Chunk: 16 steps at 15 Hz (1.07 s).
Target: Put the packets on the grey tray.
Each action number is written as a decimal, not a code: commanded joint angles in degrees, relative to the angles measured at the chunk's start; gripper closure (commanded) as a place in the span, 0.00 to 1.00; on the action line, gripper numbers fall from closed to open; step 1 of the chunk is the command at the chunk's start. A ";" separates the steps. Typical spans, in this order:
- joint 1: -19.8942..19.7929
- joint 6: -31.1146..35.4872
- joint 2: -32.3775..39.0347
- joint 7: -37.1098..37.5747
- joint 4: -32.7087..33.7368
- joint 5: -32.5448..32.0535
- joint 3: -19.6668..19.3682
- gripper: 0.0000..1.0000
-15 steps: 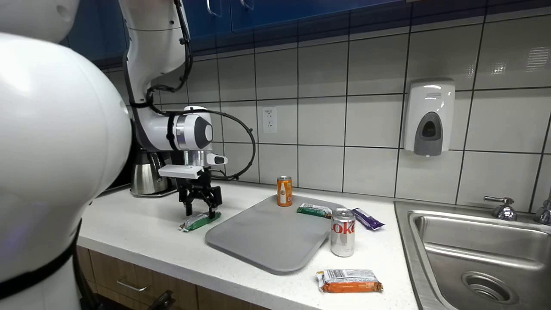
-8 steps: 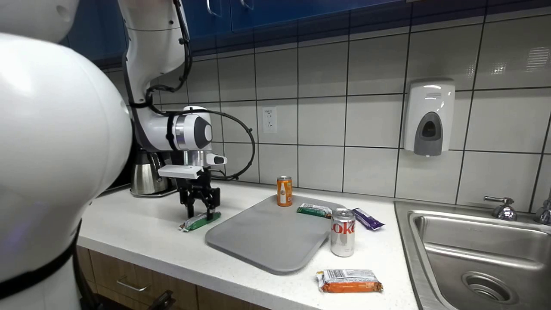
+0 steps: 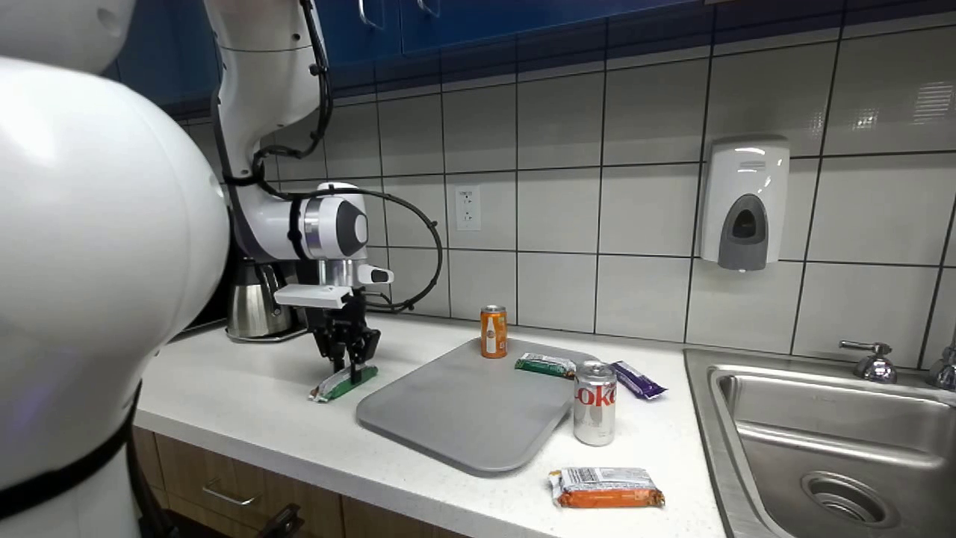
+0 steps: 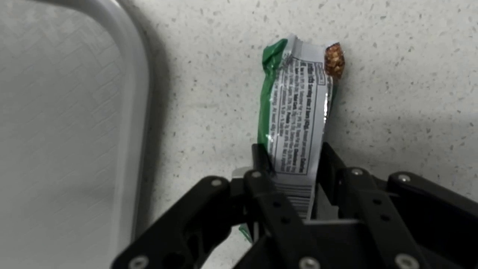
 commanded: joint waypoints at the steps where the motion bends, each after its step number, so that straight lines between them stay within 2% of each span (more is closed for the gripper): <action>1: -0.44 -1.91 -3.35 -0.20 -1.53 0.11 0.10 0.88; 8: -2.27 -5.72 -11.54 -2.93 -5.54 1.86 1.42 0.88; 16: -6.64 -9.45 -18.66 -4.56 -8.27 1.99 0.27 0.88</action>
